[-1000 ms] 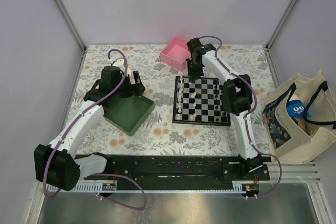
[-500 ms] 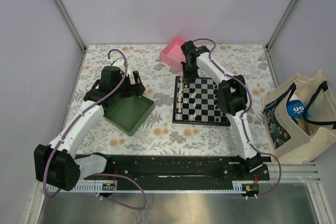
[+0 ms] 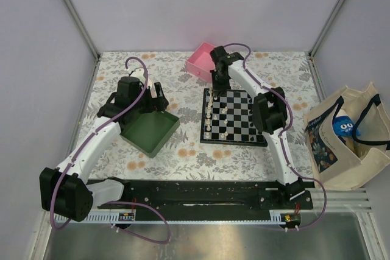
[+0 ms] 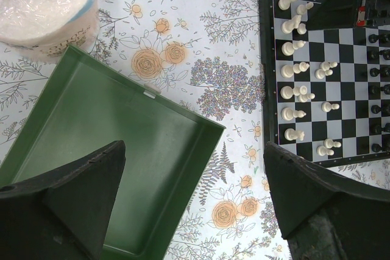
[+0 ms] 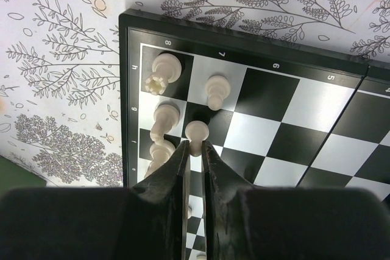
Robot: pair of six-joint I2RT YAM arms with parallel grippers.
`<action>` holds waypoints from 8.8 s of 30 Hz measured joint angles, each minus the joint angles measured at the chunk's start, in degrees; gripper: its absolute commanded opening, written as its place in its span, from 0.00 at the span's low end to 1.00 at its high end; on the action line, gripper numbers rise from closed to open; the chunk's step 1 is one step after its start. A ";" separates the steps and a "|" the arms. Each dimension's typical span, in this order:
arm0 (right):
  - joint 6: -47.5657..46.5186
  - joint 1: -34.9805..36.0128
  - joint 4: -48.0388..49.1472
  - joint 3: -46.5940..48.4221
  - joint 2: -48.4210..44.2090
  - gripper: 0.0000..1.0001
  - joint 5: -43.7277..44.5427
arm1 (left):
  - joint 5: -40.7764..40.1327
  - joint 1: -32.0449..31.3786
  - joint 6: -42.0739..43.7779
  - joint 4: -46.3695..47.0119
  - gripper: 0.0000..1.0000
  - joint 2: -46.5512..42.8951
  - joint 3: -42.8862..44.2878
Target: Set up the chess pieces on the board
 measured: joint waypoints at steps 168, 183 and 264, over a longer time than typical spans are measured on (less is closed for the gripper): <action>2.93 1.11 7.58 -16.92 -10.64 0.40 2.34 | 1.25 0.00 -0.04 0.04 0.99 1.14 0.00; 2.82 1.09 10.03 -29.33 -18.43 0.41 2.36 | 1.44 0.00 -0.07 0.04 0.99 1.14 0.00; 3.02 2.10 11.02 -25.99 -14.03 0.19 -0.83 | 1.44 0.00 -0.20 0.04 0.99 1.14 0.00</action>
